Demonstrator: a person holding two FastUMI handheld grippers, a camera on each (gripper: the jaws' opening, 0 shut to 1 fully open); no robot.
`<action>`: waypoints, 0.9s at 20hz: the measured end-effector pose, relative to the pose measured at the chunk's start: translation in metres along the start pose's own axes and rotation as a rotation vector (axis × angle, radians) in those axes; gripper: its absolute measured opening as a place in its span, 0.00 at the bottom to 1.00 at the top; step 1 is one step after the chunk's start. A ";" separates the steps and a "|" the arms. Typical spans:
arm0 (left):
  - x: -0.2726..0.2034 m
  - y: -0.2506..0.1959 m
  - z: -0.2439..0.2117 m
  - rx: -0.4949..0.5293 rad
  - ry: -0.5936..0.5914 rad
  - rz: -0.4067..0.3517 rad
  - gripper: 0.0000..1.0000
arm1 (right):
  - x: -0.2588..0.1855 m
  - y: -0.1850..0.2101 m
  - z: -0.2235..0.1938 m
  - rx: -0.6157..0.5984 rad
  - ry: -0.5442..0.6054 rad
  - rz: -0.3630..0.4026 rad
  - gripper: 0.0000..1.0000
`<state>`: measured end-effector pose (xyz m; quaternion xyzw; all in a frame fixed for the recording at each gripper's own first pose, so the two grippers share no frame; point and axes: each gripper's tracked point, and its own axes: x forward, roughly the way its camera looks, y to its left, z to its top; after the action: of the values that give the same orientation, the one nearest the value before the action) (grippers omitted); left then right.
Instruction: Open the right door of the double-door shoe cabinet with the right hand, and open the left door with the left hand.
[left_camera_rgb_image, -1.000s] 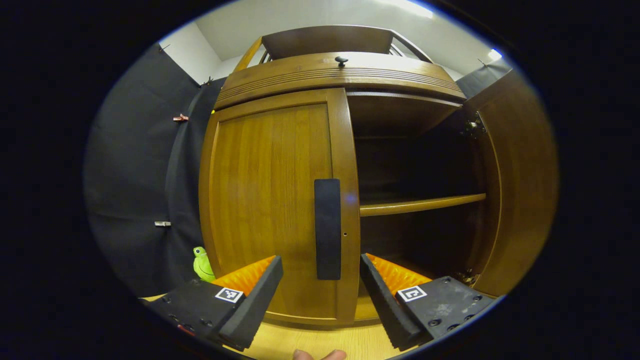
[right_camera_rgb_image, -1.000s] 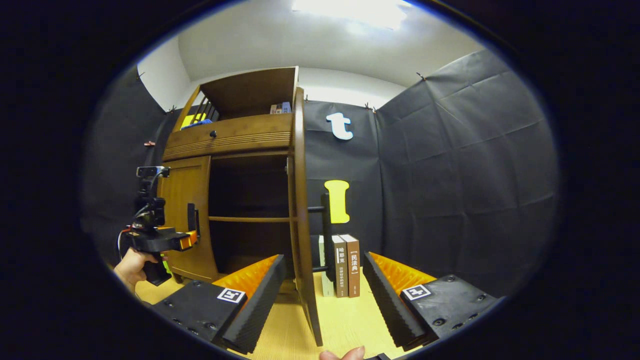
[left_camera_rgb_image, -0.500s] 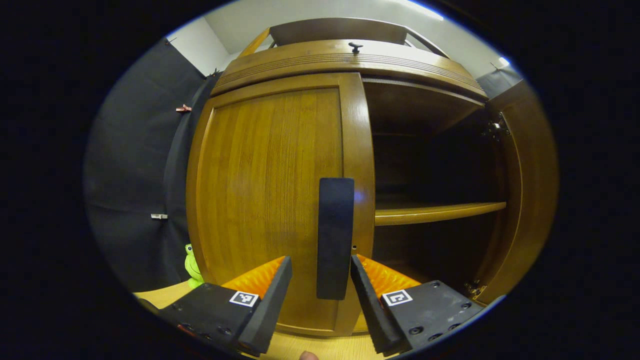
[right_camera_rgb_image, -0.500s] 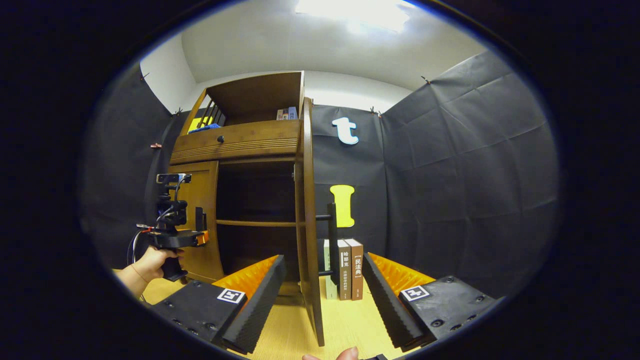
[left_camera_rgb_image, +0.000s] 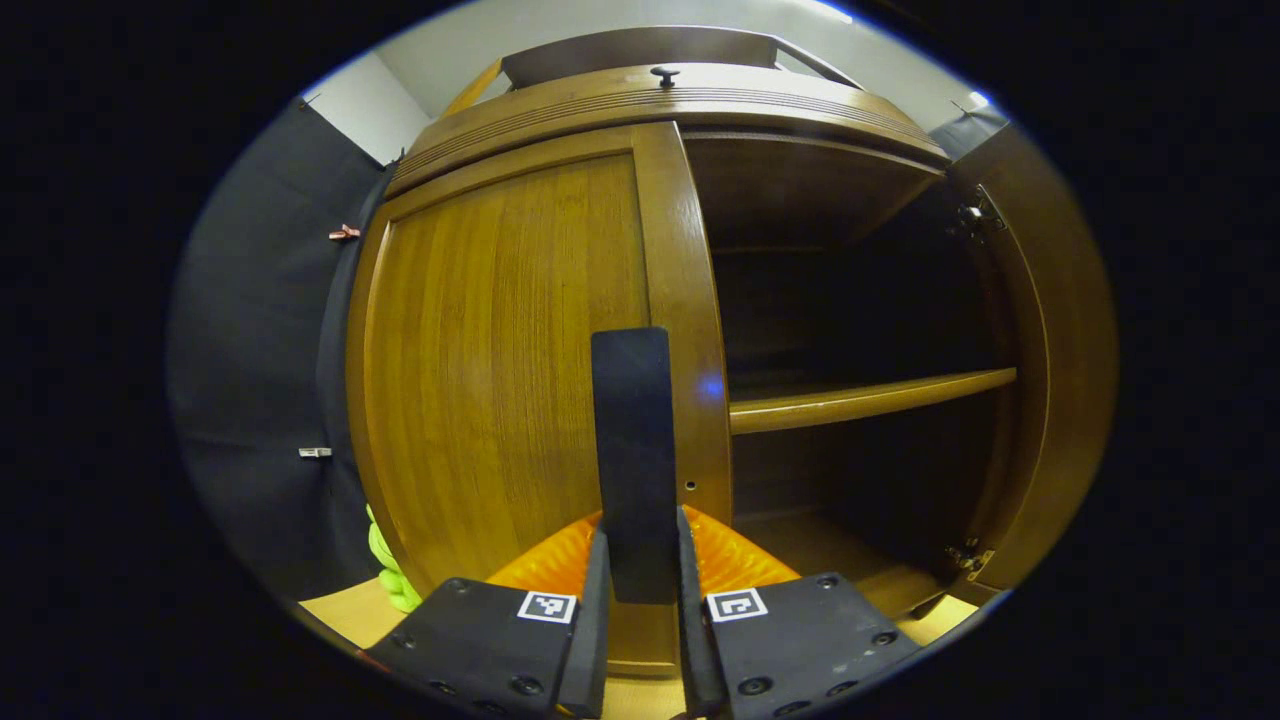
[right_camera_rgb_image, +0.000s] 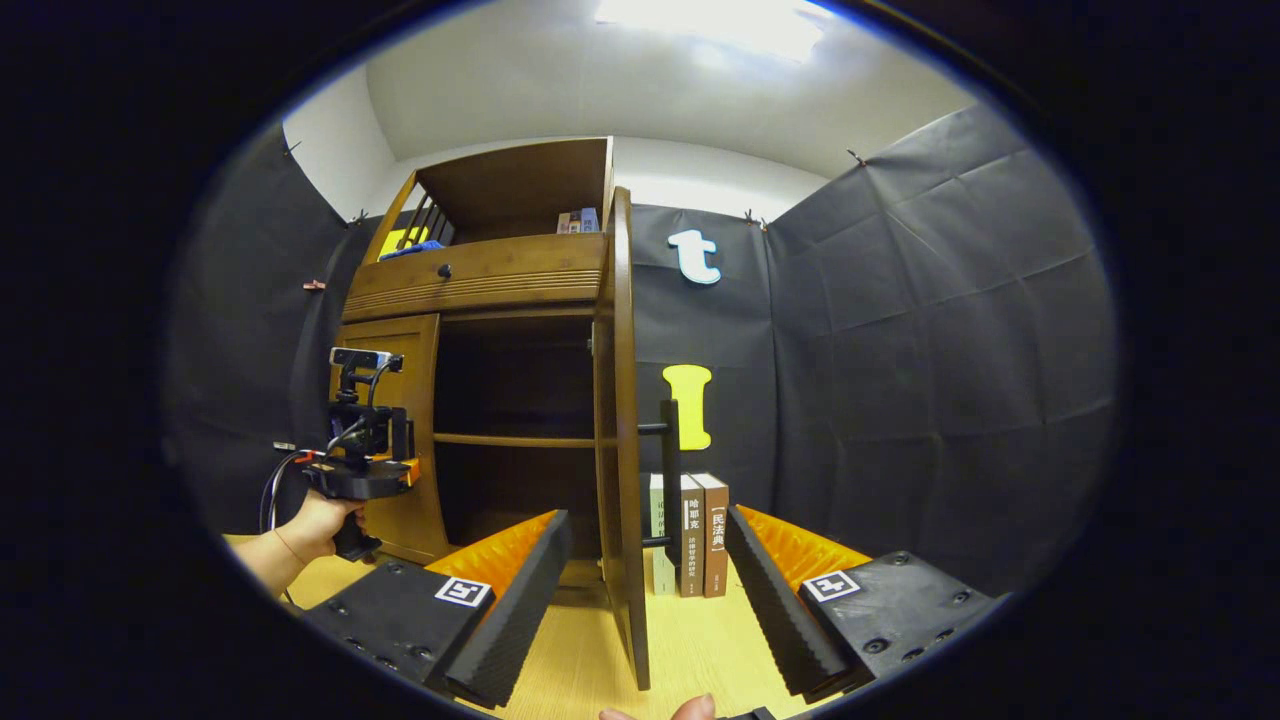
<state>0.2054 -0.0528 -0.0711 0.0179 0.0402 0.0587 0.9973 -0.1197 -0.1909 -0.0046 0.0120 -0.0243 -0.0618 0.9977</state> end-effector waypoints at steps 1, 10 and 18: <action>-0.004 0.001 0.000 -0.009 0.007 -0.018 0.34 | 0.000 0.002 0.000 0.004 0.001 0.004 0.97; -0.072 0.024 0.003 -0.010 0.025 -0.094 0.31 | -0.003 0.022 -0.004 0.002 0.021 0.043 0.97; -0.135 0.068 0.002 -0.062 0.021 -0.104 0.27 | -0.005 0.032 -0.011 -0.014 0.032 0.055 0.97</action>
<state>0.0641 -0.0009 -0.0553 -0.0158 0.0498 0.0081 0.9986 -0.1201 -0.1581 -0.0145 0.0053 -0.0082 -0.0344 0.9994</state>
